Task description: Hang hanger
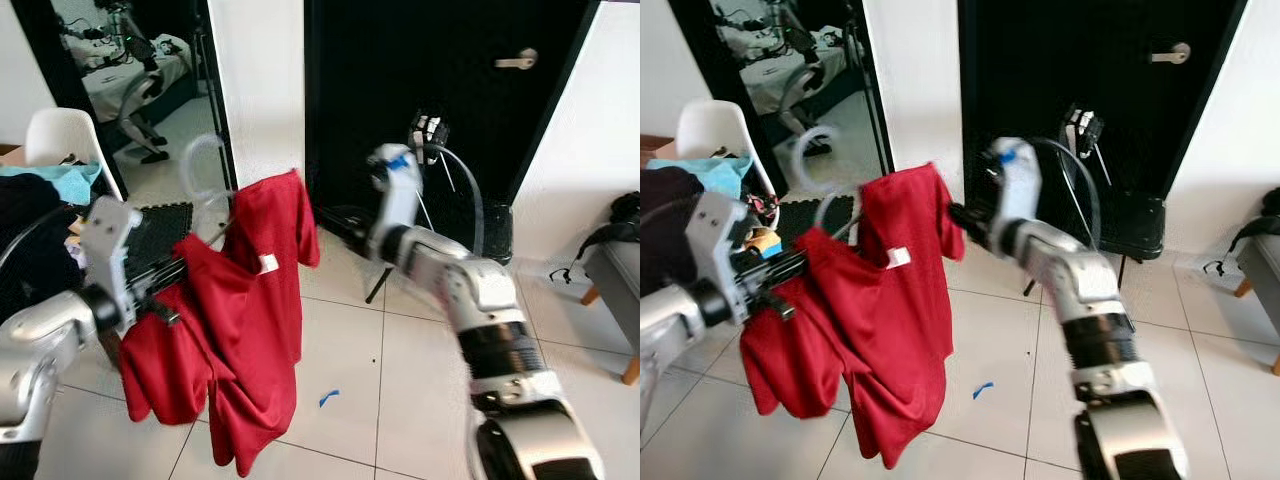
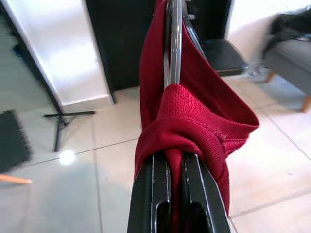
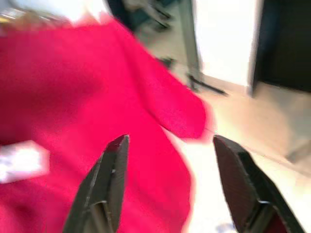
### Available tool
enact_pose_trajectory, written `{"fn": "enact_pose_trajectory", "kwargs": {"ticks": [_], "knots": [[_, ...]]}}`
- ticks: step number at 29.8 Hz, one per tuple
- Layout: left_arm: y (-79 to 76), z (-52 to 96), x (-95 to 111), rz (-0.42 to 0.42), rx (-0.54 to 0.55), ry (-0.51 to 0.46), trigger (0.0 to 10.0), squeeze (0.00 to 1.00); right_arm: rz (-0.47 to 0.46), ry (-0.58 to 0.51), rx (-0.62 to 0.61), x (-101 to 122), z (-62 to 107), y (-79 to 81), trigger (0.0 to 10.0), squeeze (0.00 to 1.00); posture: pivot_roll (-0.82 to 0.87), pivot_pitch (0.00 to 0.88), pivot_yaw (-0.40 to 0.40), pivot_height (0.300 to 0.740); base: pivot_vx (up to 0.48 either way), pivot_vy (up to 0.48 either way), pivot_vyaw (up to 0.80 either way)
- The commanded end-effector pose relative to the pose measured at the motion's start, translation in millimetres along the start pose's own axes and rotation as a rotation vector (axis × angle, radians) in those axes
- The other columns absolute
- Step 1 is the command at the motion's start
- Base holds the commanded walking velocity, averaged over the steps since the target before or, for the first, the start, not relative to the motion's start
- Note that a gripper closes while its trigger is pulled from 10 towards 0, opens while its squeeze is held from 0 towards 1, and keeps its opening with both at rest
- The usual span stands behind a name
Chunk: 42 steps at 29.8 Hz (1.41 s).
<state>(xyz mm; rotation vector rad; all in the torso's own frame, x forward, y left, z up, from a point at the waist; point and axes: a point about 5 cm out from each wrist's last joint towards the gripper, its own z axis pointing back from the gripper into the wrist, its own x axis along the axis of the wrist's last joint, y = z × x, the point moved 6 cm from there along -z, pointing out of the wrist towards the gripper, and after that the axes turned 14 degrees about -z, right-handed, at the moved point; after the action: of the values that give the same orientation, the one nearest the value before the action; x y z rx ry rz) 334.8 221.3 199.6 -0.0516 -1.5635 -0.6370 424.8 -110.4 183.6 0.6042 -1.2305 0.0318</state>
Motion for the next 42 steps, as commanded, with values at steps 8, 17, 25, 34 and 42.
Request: {"fn": "enact_pose_trajectory", "kwargs": {"ticks": [8, 17, 25, 34, 42], "knots": [[-5.0, 12.6, -76.9, 0.154, 0.141, 0.118, 10.0, 0.0, -0.053, 0.056, -0.254, -57.1, 19.9, -83.9, 10.0, 0.0, 0.0, 0.0, 0.0, 0.74, 0.0, 0.0, -0.51], [-103.4, 89.2, -208.1, 0.469, 0.366, 0.425, 10.0, 0.0, -0.138, 0.205, -0.399, -198.7, 100.1, -140.6, 10.0, 0.0, -0.04, 0.0, -0.002, 0.74, 0.0, 0.0, -0.77], [-151.9, 106.0, -212.3, 0.593, 0.341, 0.397, 10.0, 0.0, -0.201, 0.211, -0.469, -226.1, 132.3, -159.0, 10.0, 0.0, -0.02, 0.0, -0.018, 0.74, 0.18, 0.0, -0.78], [-154.8, 101.9, -214.9, 0.562, 0.325, 0.365, 10.0, 0.0, -0.283, 0.14, -0.49, -224.0, 137.1, -166.3, 10.0, 0.0, -0.04, 0.0, -0.013, 0.74, 0.48, 0.0, -0.79], [-160.8, 96.9, -210.8, 0.547, 0.275, 0.34, 10.0, 0.0, -0.289, 0.136, -0.493, -224.3, 139.6, -170.1, 10.0, 0.0, -0.05, 0.0, -0.012, 0.74, 0.48, 0.0, -0.79]]}}
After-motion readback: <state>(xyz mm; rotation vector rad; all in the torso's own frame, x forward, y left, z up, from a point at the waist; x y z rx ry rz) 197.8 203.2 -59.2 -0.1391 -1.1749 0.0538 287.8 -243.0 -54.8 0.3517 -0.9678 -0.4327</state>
